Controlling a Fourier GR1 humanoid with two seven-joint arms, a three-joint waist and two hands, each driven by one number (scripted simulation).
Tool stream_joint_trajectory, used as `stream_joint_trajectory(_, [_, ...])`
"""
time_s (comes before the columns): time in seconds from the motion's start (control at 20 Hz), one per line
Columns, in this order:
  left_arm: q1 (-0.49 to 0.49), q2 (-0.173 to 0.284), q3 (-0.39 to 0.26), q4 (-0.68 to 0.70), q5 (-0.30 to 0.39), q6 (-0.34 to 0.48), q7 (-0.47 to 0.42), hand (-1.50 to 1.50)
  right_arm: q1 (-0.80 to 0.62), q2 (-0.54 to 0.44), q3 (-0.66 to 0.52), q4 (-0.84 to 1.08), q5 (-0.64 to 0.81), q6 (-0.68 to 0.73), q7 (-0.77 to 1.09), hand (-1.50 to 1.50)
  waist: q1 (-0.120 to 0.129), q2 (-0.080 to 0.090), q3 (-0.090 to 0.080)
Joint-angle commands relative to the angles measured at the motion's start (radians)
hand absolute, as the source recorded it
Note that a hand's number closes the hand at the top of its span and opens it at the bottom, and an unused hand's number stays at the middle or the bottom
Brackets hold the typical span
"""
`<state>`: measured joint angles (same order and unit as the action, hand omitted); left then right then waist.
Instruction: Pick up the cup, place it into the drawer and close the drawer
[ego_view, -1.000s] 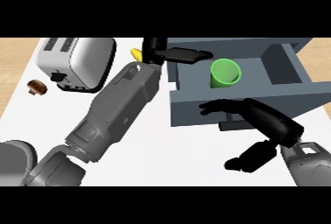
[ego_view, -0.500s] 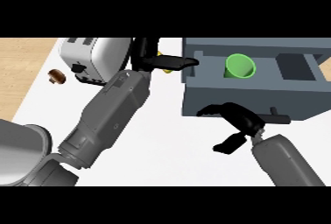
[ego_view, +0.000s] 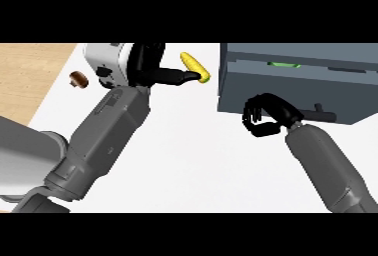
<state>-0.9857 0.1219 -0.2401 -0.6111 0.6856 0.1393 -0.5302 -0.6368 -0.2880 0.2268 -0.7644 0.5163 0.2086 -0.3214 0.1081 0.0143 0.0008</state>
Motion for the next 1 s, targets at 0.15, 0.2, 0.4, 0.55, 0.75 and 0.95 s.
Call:
stream_joint_trajectory(0.15, [0.069,0.060,-0.012,-0.083,0.006,-0.063,0.043,-1.50,-0.210,-0.051,-0.159,0.225,-0.055,-0.065,-0.072,1.50,0.048,0.016,0.005])
stream_joint_trajectory(0.2, [0.091,0.036,-0.014,-0.092,0.009,-0.059,0.028,-1.50,-0.240,-0.080,-0.184,0.243,-0.071,-0.050,-0.073,1.50,0.053,0.018,0.005])
stream_joint_trajectory(0.4, [0.126,0.067,-0.024,-0.121,0.004,-0.081,0.036,-1.50,-0.274,-0.106,-0.222,0.269,-0.095,-0.051,-0.042,1.50,0.069,0.017,0.004])
stream_joint_trajectory(0.55, [0.141,0.079,-0.030,-0.129,0.000,-0.102,0.032,-1.50,-0.288,-0.145,-0.236,0.257,-0.111,-0.016,-0.036,1.50,0.085,0.023,0.004])
stream_joint_trajectory(0.75, [0.129,0.093,-0.020,-0.140,0.010,-0.116,0.044,-1.50,-0.297,-0.148,-0.253,0.234,-0.140,0.012,-0.024,1.50,0.096,0.031,0.003])
stream_joint_trajectory(0.95, [0.149,0.086,-0.028,-0.151,0.010,-0.132,0.037,-1.50,-0.289,-0.187,-0.260,0.202,-0.159,0.061,-0.035,1.50,0.104,0.035,0.003])
